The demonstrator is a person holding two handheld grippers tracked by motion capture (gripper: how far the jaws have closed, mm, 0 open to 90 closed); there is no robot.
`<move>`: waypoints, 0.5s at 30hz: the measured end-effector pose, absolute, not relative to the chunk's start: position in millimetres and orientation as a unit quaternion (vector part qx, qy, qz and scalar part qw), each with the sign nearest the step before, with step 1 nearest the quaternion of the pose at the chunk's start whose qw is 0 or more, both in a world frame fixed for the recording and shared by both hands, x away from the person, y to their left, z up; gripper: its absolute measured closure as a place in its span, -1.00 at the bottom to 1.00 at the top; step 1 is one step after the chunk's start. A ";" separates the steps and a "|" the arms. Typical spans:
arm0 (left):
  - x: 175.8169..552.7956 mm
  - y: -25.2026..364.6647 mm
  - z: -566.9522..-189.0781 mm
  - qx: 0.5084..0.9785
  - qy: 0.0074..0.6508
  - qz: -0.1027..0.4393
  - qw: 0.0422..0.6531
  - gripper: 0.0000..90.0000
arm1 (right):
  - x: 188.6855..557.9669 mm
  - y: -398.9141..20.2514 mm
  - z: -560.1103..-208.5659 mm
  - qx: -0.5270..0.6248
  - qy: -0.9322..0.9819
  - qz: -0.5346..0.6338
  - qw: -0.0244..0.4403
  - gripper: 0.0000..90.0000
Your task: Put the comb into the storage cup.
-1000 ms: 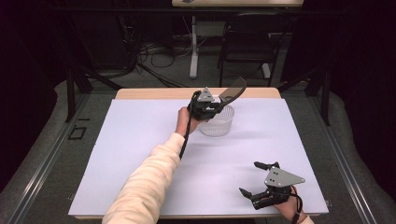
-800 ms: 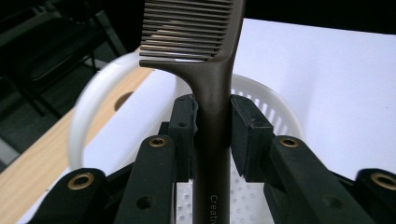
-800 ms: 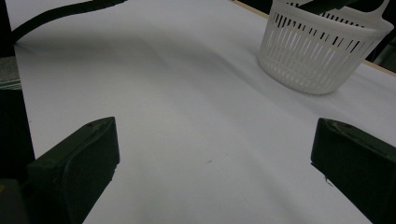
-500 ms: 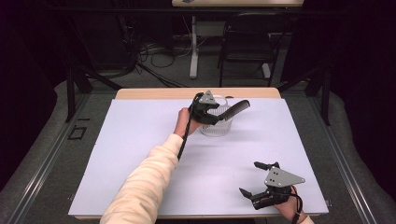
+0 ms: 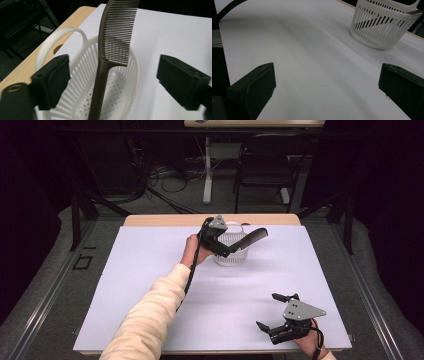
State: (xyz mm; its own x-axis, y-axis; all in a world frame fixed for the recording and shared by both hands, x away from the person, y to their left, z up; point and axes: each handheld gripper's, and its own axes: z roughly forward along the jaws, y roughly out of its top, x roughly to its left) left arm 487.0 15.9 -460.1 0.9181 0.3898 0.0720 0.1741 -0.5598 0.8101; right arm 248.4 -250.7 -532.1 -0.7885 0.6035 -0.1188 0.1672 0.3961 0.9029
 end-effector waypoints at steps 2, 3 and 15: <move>486.0 17.3 -457.9 0.877 0.161 0.122 0.436 -0.87 | 248.6 -251.2 -532.4 0.239 0.806 0.495 0.221 -0.99; 485.5 17.9 -457.2 0.877 0.162 0.122 0.435 -0.91 | 248.6 -251.6 -532.5 0.240 0.806 0.494 0.221 -0.99; 474.0 35.2 -444.4 0.875 0.180 0.143 0.426 -0.99 | 247.2 -250.8 -531.7 0.240 0.806 0.494 0.221 -0.99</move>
